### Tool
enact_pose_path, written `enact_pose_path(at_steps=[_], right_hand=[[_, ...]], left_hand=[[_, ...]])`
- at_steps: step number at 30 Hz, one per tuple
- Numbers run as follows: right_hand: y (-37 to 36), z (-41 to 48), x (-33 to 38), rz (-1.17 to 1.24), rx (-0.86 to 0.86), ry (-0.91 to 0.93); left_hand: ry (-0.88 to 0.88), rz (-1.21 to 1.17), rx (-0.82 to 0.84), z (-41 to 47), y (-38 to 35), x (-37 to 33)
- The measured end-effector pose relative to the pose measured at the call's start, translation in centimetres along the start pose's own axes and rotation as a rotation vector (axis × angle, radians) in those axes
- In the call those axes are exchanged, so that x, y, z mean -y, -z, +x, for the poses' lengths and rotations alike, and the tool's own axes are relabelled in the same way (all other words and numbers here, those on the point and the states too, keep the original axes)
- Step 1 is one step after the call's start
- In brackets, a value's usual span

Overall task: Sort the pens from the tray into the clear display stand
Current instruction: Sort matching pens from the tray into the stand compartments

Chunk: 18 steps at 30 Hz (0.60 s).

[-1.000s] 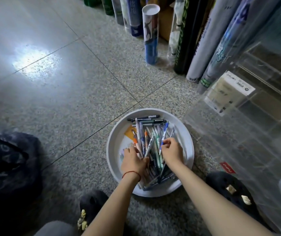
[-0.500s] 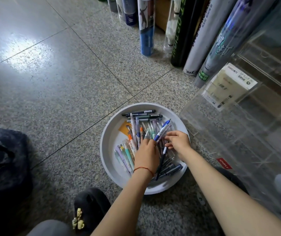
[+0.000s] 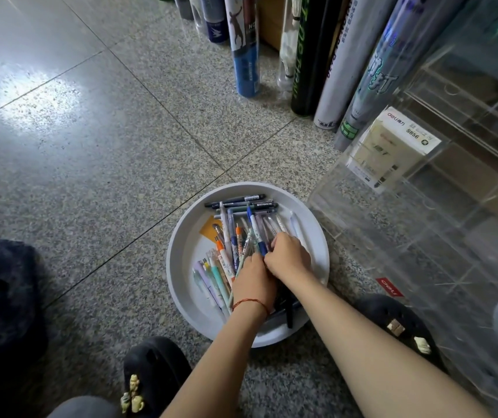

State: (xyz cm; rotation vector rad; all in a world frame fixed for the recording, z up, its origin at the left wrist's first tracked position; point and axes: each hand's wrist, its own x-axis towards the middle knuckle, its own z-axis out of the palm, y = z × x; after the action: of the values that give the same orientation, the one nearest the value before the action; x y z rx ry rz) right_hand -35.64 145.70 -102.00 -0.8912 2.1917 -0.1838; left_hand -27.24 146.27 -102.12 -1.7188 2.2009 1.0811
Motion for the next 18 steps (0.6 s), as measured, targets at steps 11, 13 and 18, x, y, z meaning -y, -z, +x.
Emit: enact_pose_path(at_steps=[11,13,18], right_hand=[[-2.1,-0.8,0.7,-0.255,-0.083,-0.1],[-2.2,-1.0,0.4,-0.29,-0.081,-0.075],[-1.9,-0.3,-0.2,-0.368,-0.078,0.033]], left_hand=[[0.005,-0.13,-0.056,-0.7,0.0,1.0],[-0.006,-0.13,-0.055,-0.8,-0.2,1.2],[0.041,-0.246,-0.118,-0.5,-0.4,1.1]])
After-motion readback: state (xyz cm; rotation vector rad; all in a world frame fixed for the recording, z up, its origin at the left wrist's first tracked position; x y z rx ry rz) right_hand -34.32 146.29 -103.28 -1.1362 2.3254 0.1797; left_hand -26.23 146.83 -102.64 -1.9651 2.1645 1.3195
